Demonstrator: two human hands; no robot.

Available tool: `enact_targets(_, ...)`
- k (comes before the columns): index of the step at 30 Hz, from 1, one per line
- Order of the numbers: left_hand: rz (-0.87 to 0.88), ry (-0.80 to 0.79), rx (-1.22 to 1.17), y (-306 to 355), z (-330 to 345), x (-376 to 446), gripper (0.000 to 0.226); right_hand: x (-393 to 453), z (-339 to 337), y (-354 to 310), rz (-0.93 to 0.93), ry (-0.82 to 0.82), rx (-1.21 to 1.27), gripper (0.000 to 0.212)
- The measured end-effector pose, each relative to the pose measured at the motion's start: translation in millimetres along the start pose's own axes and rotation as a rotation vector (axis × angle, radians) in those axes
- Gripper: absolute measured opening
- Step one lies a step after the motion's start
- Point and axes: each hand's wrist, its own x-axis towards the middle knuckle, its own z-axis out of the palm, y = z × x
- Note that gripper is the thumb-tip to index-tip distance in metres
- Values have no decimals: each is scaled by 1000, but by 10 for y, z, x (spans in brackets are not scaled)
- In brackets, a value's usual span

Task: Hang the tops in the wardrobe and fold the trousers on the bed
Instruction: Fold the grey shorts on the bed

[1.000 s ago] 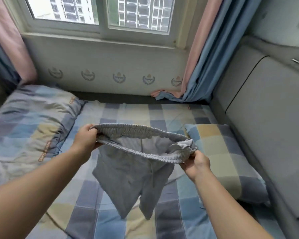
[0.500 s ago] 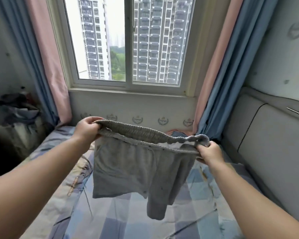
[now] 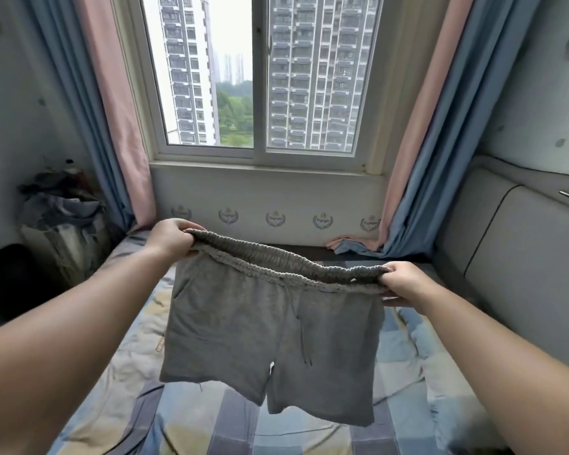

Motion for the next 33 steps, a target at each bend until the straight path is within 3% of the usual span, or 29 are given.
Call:
enact_targets(2, -75, -16, -73, -124, 36, -95, 35, -41, 70, 61, -36, 28, -43, 4)
enact_targets(6, -111, -49, -15, -412, 85, -331, 26, -215, 147, 226, -80, 136, -357, 24)
enact_targets(9, 53, 2, 351, -566, 39, -533, 24, -371, 83, 419, -71, 219, -630, 19)
enact_targets(13, 399, -72, 872, -753, -47, -892, 14, -586, -69, 757, -173, 265, -982, 12)
enact_targets(15, 433, -103, 1015, -844, -51, -1130, 12, -737, -107, 951, -209, 254, -1064, 13)
enact_targets(18, 229, -106, 885, -942, 8, -1464, 24, -982, -37, 1253, -126, 110, -740, 27)
enact_targets(21, -109, -139, 376, -1121, 97, -1928, 39, -1361, 68, 1571, -6, -30, -355, 47)
enact_targets(23, -251, -149, 175, -1236, 98, -2256, 46, -1632, 118, 1761, 62, -116, -235, 50)
enact_targets(28, -359, -63, 26, -1456, -20, -2944, 46, -2232, 176, 2100, 145, -207, -27, 31)
enact_targets(33, -347, 0, 62, -1583, -247, -3327, 38, -2529, 182, 2177, 151, -234, 193, 13)
